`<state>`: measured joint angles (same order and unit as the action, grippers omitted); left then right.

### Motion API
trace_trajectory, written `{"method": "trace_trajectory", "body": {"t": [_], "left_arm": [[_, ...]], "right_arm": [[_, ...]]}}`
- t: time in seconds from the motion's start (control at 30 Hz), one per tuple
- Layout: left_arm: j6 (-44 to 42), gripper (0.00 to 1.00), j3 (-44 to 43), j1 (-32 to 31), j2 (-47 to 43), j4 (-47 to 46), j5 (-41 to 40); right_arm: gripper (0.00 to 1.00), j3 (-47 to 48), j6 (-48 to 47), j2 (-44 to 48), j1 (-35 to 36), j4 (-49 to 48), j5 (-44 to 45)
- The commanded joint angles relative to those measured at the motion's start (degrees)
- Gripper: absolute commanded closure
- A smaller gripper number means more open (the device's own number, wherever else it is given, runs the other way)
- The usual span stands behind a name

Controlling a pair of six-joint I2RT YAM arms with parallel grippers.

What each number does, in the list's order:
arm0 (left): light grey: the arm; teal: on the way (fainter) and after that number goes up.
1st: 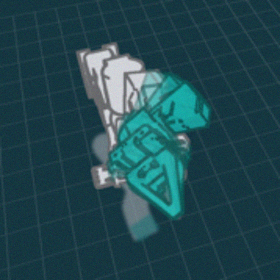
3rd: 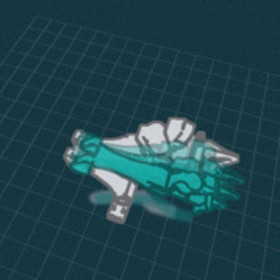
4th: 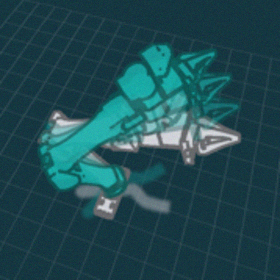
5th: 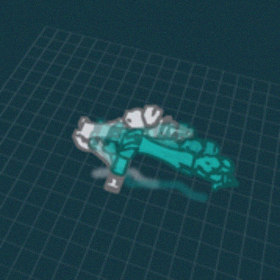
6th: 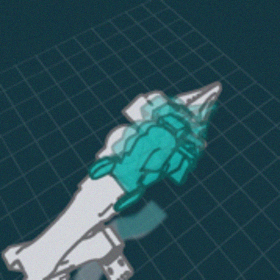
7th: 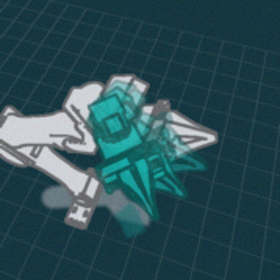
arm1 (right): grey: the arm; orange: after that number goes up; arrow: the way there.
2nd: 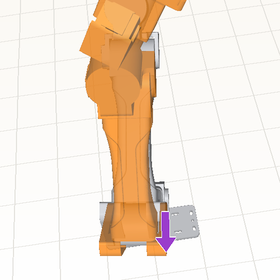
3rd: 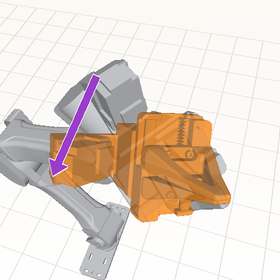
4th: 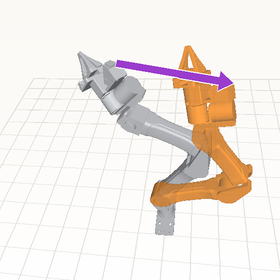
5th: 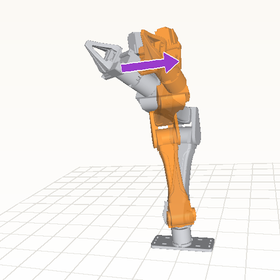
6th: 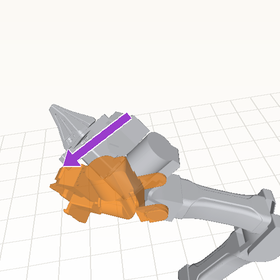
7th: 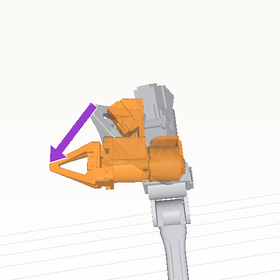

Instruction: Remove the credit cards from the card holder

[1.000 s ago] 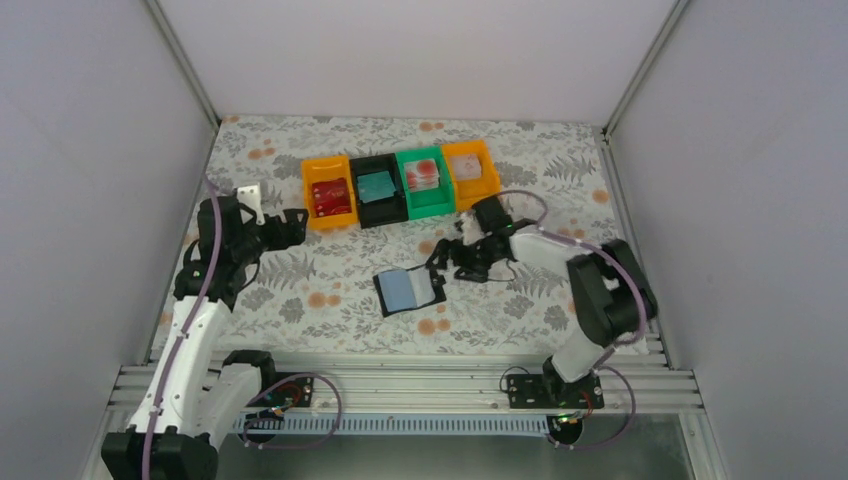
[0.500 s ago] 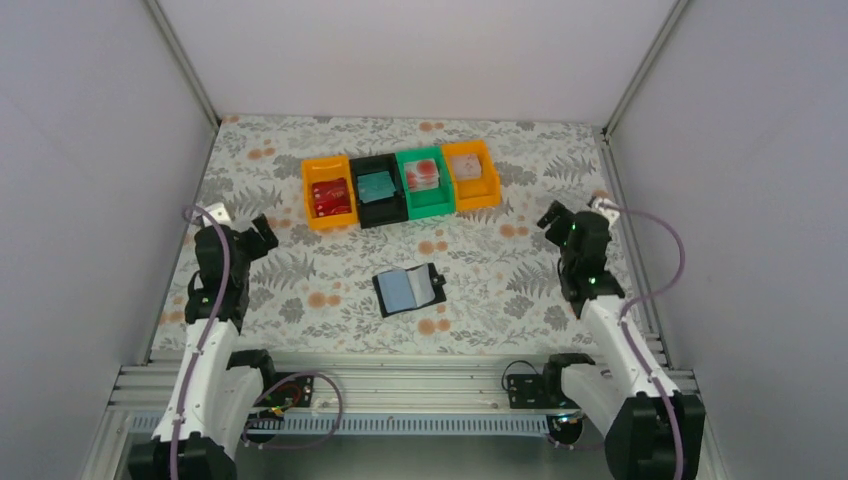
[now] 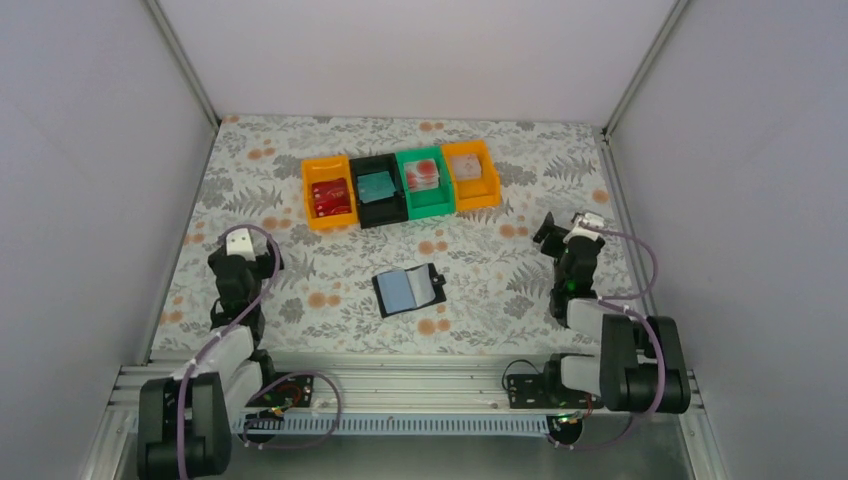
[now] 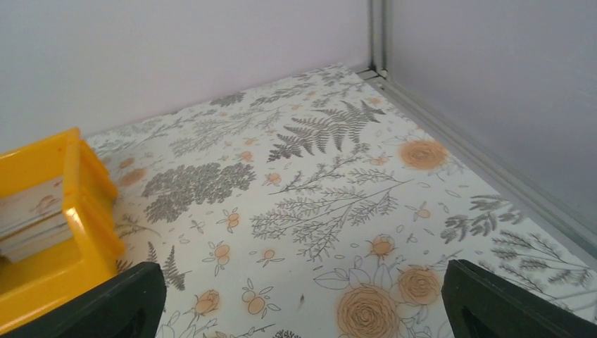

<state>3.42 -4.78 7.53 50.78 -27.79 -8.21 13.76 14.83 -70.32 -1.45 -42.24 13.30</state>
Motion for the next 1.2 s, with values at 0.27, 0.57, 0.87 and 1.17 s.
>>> {"method": "trace_trajectory", "body": {"t": [0.27,0.57,0.87,1.17], "left_arm": [[-5.5,0.00,-2.4,-1.2,22.8,-39.0,9.2],[-8.2,0.00,-9.0,-7.5,37.8,-43.0,2.3],[-8.7,0.00,-9.0,-7.8,38.3,-43.8,2.0],[-9.0,0.00,-9.2,-7.8,38.3,-43.6,2.8]], "right_arm": [[0.01,2.6,-12.6,-16.2,-1.2,-23.4,-18.8],[0.01,4.1,-14.6,-17.0,-1.2,-21.7,-23.1],[0.01,4.0,-14.6,-16.8,-1.2,-21.6,-23.1],[0.01,4.7,-15.0,-17.0,-1.2,-20.7,-24.0]]}}
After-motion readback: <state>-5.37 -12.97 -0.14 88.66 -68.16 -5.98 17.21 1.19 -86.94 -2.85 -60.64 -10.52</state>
